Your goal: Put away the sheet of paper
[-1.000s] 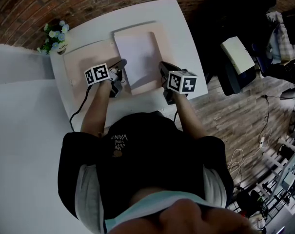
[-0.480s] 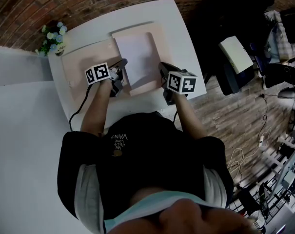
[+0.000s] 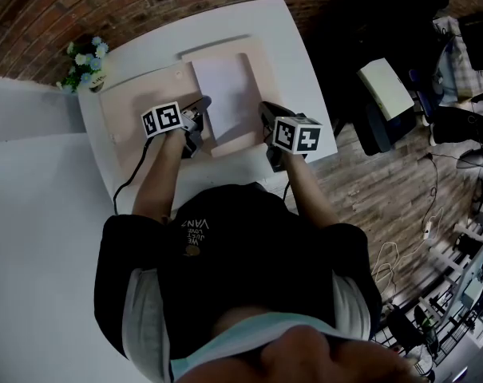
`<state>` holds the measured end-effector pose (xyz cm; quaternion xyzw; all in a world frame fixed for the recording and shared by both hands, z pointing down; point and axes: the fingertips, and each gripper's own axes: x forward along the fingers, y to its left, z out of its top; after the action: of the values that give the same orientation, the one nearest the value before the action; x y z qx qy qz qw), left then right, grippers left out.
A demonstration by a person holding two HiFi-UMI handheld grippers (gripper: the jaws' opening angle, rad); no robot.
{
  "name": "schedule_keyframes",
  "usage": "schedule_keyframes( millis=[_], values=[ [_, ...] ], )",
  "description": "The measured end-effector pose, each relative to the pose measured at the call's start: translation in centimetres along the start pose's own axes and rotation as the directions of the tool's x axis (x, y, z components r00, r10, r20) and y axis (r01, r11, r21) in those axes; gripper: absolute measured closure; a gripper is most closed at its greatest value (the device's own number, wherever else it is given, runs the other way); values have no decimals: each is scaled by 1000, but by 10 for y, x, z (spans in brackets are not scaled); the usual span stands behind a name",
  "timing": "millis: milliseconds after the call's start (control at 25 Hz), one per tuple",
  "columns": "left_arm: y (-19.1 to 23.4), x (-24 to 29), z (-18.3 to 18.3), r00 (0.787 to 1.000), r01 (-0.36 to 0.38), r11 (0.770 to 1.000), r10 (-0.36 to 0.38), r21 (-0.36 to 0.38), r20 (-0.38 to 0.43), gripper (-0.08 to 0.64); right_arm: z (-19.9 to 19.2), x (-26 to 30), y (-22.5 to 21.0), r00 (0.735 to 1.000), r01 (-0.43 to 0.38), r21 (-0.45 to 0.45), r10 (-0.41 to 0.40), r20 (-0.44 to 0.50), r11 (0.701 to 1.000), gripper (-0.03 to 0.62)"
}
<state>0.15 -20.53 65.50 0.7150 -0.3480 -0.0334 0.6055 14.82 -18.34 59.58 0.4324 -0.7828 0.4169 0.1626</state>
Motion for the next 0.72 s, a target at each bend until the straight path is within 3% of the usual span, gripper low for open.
schedule_keyframes(
  millis=[720],
  values=[
    [-8, 9, 0, 1000, 27, 1000, -27, -15, -6, 540, -1, -1, 1, 1000, -5, 7, 5, -4, 1000, 594]
  ],
)
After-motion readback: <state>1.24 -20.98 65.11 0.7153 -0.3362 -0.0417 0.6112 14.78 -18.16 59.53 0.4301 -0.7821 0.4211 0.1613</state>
